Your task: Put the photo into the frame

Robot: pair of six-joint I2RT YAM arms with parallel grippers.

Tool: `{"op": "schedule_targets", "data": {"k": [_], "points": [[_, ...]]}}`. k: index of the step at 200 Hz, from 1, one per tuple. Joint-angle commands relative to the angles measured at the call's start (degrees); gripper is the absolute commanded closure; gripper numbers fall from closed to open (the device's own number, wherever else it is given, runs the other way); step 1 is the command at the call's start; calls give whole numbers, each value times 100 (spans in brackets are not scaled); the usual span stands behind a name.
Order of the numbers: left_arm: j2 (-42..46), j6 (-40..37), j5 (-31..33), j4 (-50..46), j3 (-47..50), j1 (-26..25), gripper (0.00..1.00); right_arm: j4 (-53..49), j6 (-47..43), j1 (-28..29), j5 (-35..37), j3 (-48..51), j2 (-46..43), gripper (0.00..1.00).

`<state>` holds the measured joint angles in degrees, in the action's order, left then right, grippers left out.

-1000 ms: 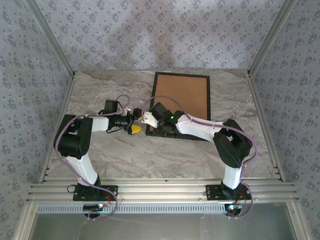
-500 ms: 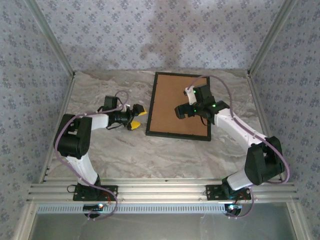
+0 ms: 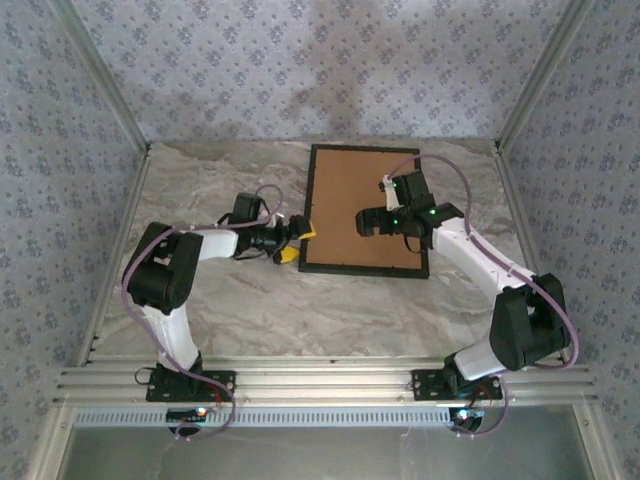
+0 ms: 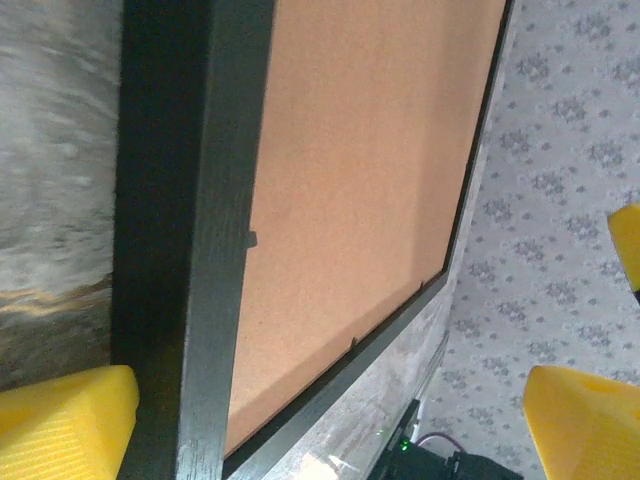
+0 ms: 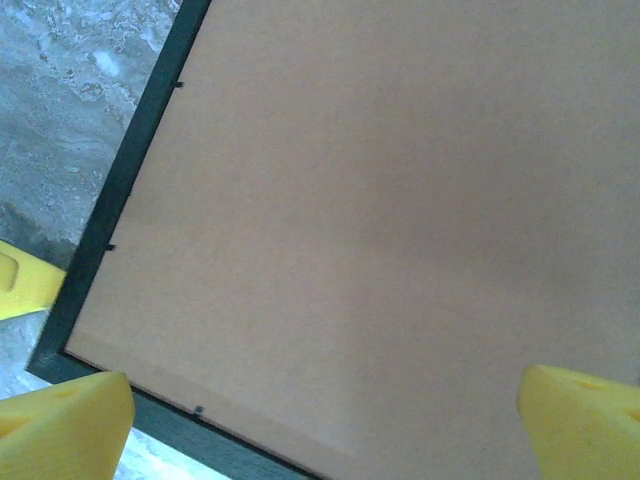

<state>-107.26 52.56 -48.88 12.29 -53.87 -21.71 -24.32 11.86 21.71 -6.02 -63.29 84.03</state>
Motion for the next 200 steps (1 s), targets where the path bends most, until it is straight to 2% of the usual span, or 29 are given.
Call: {"op": "schedule_targets", "data": {"k": [1, 29, 43, 52, 83, 99, 118, 143, 176, 200], "points": [[-70, 78, -146, 268, -27, -355, 2, -269, 462, -205, -393, -242, 250, 0], [87, 336, -254, 661, 243, -624, 2, -603, 610, 153, 105, -711, 633, 0], [235, 487, -233, 922, 480, -588, 2, -601, 934, 348, 254, -823, 804, 10], [355, 559, -150, 1008, 639, -426, 2, -621, 1212, 510, 443, -885, 904, 18], [682, 706, 61, 1196, 1159, 584, 1, -739, 2031, 1249, 1166, -1207, 1436, 32], [807, 620, 49, 1137, 1246, 1092, 1, -968, 2252, 1611, 1444, -1594, 1895, 34], [931, 491, 52, 1032, 1238, 1459, 1, -1396, 2375, 1947, 1696, -2215, 2504, 36], [1048, 356, 91, 996, 1207, 1646, 1, -1896, 2703, 2257, 1968, -2904, 3091, 49], [1085, 339, 68, 1111, 1254, 1657, 1, -2419, 2808, 2513, 2205, -3508, 3646, 56], [1061, 308, 61, 1142, 1322, 1646, 1, -2411, 2944, 2614, 2184, -3626, 3902, 59]]}}
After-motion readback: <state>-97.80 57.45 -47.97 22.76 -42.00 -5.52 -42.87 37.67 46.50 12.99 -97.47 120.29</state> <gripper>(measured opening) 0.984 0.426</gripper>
